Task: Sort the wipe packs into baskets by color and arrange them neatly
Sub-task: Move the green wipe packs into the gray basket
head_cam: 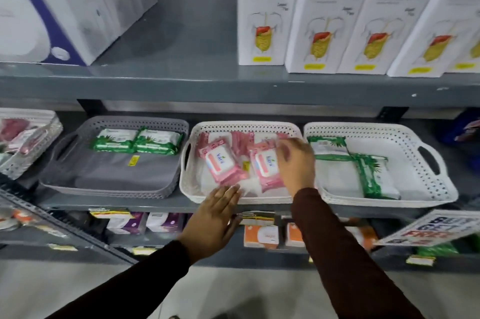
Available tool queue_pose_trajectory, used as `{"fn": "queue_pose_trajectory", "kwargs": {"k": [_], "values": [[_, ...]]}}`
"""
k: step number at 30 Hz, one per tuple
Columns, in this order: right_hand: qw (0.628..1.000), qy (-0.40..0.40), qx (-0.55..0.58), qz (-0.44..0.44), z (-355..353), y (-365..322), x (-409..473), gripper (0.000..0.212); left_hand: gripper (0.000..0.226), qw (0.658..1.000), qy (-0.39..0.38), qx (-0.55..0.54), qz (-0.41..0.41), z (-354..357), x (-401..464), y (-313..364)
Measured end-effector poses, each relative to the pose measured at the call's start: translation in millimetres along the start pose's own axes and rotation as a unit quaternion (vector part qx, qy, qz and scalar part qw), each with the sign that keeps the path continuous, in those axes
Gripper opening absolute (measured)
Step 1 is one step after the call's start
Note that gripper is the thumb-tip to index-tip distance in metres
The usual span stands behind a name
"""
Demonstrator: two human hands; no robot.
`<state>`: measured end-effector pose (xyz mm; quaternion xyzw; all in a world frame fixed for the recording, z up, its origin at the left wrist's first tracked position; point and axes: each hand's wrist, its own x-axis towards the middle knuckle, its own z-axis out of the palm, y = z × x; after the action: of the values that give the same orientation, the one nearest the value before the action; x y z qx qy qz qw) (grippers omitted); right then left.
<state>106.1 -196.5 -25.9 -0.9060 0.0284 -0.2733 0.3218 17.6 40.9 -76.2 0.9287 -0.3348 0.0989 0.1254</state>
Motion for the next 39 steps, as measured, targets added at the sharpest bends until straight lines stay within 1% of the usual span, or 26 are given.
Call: {"fn": "queue_pose_trajectory", "kwargs": {"k": [2,3,4,6,8,9,11,12,14,16,18,21,22,23,25,27,29,32,35,39], "values": [[0.995,0.052,-0.057,0.060,-36.3,44.7,7.3,0.029,0.059,1.000,-0.005,-0.008,0.011,9.6,19.9,26.0],[0.988,0.052,-0.094,0.114,-53.8,65.5,9.9,0.029,0.060,1.000,-0.008,-0.009,0.017,13.6,29.4,39.0],[0.973,0.031,-0.138,0.184,-70.2,85.4,11.8,0.029,0.060,1.000,-0.011,-0.009,0.026,17.2,39.0,51.9],[0.920,-0.051,-0.223,0.319,-95.0,117.9,12.2,0.040,0.058,0.999,-0.015,-0.009,0.042,24.0,55.6,72.9],[0.874,-0.129,-0.248,0.397,-110.2,136.4,11.6,0.052,0.058,0.998,-0.022,-0.017,0.051,30.1,70.4,88.3],[0.862,-0.155,-0.243,0.417,-114.8,142.7,12.9,0.059,0.059,0.998,-0.031,-0.024,0.052,32.1,77.5,95.8],[0.853,-0.188,-0.223,0.432,-119.8,147.7,17.8,0.075,0.063,0.997,-0.049,-0.029,0.050,34.2,88.7,106.5],[0.852,-0.190,-0.216,0.437,-121.4,149.5,20.0,0.080,0.067,0.997,-0.055,-0.028,0.051,34.6,92.6,110.3],[0.858,-0.166,-0.200,0.443,-122.5,148.9,23.9,0.085,0.070,0.996,-0.062,-0.026,0.054,34.9,96.3,113.2],[0.876,-0.124,-0.176,0.431,-122.4,149.6,19.4,0.081,0.067,0.996,-0.064,-0.024,0.059,36.3,96.1,112.5],[0.897,-0.071,-0.144,0.411,-120.9,145.7,9.6,0.072,0.063,0.996,-0.066,-0.026,0.055,33.8,92.5,108.0],[0.931,0.053,-0.083,0.351,-119.8,127.3,-0.2,0.051,0.060,0.997,-0.058,-0.017,0.044,25.7,79.7,95.9],[0.940,0.090,-0.054,0.323,-119.2,117.0,-1.2,0.047,0.059,0.998,-0.056,-0.014,0.040,22.7,73.6,90.4],[0.948,0.114,-0.023,0.295,-116.9,105.0,-1.3,0.045,0.059,0.998,-0.053,-0.011,0.034,19.9,66.7,83.9],[0.962,0.127,0.033,0.239,-105.7,75.2,-1.6,0.046,0.059,0.998,-0.051,-0.007,0.020,13.5,49.9,66.1],[0.973,0.120,0.070,0.184,-91.4,44.3,-1.0,0.048,0.060,0.999,-0.051,-0.007,0.003,5.8,33.1,48.6],[0.984,0.088,0.083,0.128,-69.4,11.0,-2.4,0.049,0.059,0.999,-0.051,0.000,-0.016,-5.0,12.2,27.8],[0.994,-0.012,0.098,0.056,-20.8,-41.9,-7.6,0.049,0.061,0.997,-0.037,0.017,-0.071,-28.5,-23.8,-15.0],[0.990,-0.111,0.081,-0.020,37.6,-96.8,-21.0,0.049,0.069,0.987,-0.044,0.041,-0.149,-49.1,-63.6,-73.9],[0.979,-0.174,0.052,-0.093,105.2,-167.1,-34.2,0.049,0.071,0.973,-0.054,0.063,-0.217,-73.4,-107.0,-137.8]]}}
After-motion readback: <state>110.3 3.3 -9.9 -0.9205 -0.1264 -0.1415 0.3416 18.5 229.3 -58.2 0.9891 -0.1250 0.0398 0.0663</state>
